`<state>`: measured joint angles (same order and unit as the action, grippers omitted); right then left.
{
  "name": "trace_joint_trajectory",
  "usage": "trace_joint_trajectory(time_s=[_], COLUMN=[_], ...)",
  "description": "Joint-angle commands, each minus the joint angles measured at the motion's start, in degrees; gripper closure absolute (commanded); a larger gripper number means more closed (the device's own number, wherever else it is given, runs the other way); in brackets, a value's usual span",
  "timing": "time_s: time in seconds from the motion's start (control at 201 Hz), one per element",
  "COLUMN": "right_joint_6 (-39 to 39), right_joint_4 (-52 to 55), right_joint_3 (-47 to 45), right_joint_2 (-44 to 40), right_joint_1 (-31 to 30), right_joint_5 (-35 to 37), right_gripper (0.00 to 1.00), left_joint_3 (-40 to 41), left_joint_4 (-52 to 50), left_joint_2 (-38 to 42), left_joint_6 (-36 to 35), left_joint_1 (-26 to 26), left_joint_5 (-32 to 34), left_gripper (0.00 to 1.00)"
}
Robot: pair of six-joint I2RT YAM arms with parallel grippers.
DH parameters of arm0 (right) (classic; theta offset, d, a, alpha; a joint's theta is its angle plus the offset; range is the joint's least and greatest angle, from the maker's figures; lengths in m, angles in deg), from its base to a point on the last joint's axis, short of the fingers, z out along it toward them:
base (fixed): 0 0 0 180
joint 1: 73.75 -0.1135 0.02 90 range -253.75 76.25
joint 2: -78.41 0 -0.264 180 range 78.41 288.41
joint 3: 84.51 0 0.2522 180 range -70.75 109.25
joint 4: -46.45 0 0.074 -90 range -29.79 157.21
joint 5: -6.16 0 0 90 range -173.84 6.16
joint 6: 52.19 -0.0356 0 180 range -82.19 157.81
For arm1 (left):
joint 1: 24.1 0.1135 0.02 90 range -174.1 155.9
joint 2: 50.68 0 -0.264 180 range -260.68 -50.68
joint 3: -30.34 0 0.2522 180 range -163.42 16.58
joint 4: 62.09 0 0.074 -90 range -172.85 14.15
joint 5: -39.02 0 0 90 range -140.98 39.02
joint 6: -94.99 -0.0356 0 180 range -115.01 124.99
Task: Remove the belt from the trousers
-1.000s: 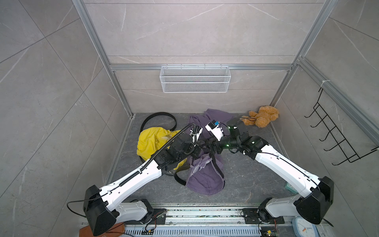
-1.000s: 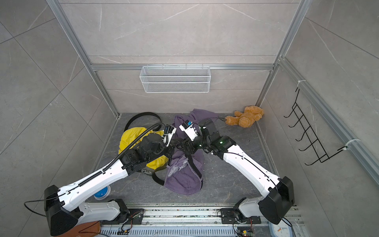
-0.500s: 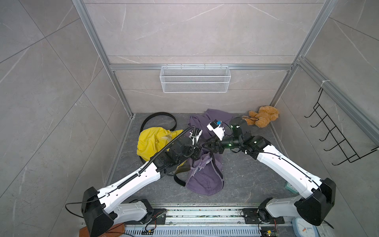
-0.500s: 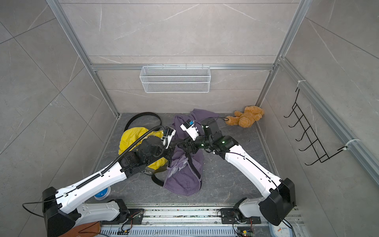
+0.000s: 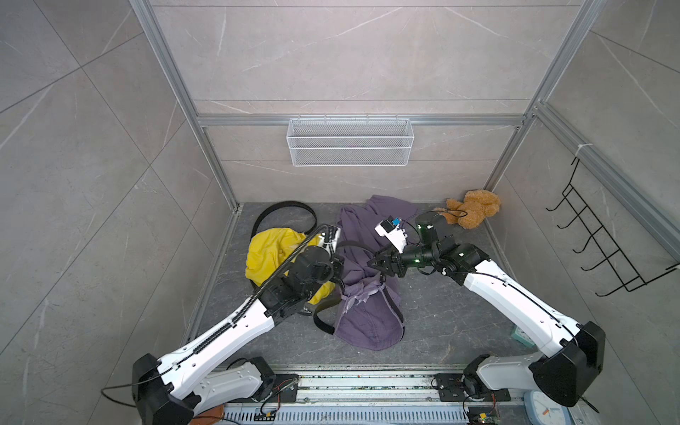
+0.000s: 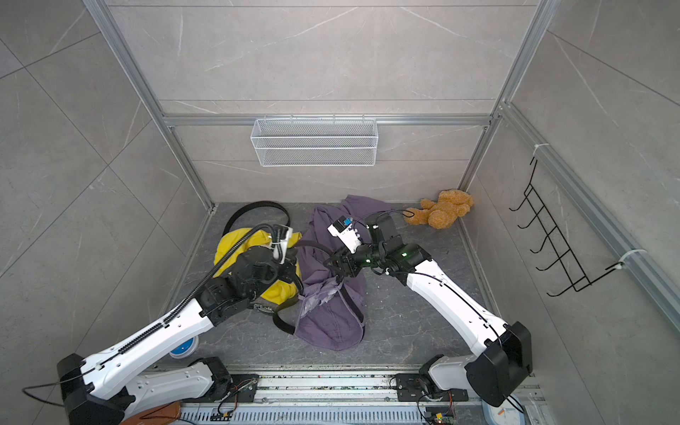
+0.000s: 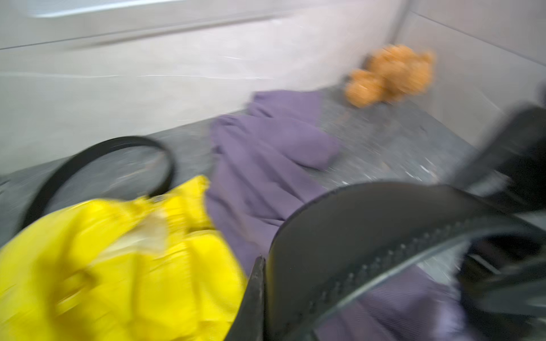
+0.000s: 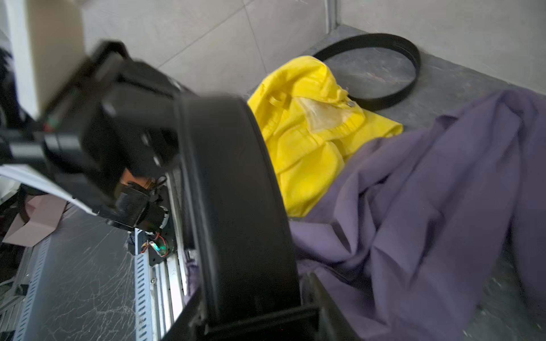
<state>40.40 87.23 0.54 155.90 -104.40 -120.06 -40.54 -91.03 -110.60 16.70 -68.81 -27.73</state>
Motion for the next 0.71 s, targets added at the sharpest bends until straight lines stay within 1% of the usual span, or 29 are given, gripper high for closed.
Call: trace_joint_trajectory(time_s=[0.0, 0.08, 0.184, 0.259, 0.364, 0.469, 0.484, 0.489, 0.503, 0.548, 0.598, 0.638, 0.703], right_joint_6=[0.2, 0.2, 0.3, 0.3, -0.5, -1.9, -2.1, -2.1, -2.2, -2.7, -2.9, -3.1, -2.9], right_joint_4=[5.6, 5.9, 6.3, 6.5, 6.4, 6.6, 6.5, 6.5, 6.4, 5.4, 4.6, 4.2, 4.5], right_joint_3=[-1.5, -1.6, -1.4, -1.1, 0.4, 2.3, 2.5, 2.5, 2.5, 2.4, 1.9, 1.4, 0.7], right_joint_2=[-2.0, -2.3, -2.2, -1.5, 1.0, 4.6, 5.1, 5.1, 5.4, 5.8, 5.4, 4.7, 3.7], right_joint_1=[1.8, 2.2, 2.7, 2.9, 3.0, 3.0, 3.0, 3.0, 3.0, 3.0, 3.0, 3.0, 3.0], right_joint_5=[3.0, 2.9, 2.7, 2.6, 2.0, 1.2, 1.2, 1.2, 1.0, 1.6, 2.4, 3.5, 5.0], right_gripper=[0.88, 0.89, 0.88, 0.88, 0.80, 0.66, 0.62, 0.62, 0.57, 0.38, 0.27, 0.21, 0.17], left_joint_3=[-0.1, 0.4, 0.7, 0.9, 0.1, -0.3, 0.1, 0.1, 0.5, 1.9, 3.2, 4.0, 5.2], left_joint_4=[0.3, 0.0, -0.3, 0.6, 1.1, 0.2, 0.6, 0.6, 1.1, 2.3, 3.5, 4.2, 4.8], left_joint_2=[4.9, 5.9, 5.8, 5.1, 2.0, -3.5, -4.0, -4.2, -4.6, -5.7, -6.3, -6.4, -6.4], left_joint_6=[4.9, 5.6, 5.7, 5.7, 5.7, 6.6, 6.7, 6.7, 6.9, 7.6, 8.5, 9.4, 10.2], left_joint_1=[4.2, 5.7, 6.0, 6.0, 6.0, 6.1, 6.0, 6.0, 6.0, 6.3, 7.1, 8.0, 9.4], left_joint_5=[9.1, 8.8, 8.7, 6.9, 4.1, 4.1, 2.8, 2.8, 2.8, 3.1, 3.0, 2.9, 3.1], left_gripper=[1.00, 1.00, 1.00, 1.00, 1.00, 1.00, 1.00, 1.00, 1.00, 1.00, 1.00, 1.00, 1.00])
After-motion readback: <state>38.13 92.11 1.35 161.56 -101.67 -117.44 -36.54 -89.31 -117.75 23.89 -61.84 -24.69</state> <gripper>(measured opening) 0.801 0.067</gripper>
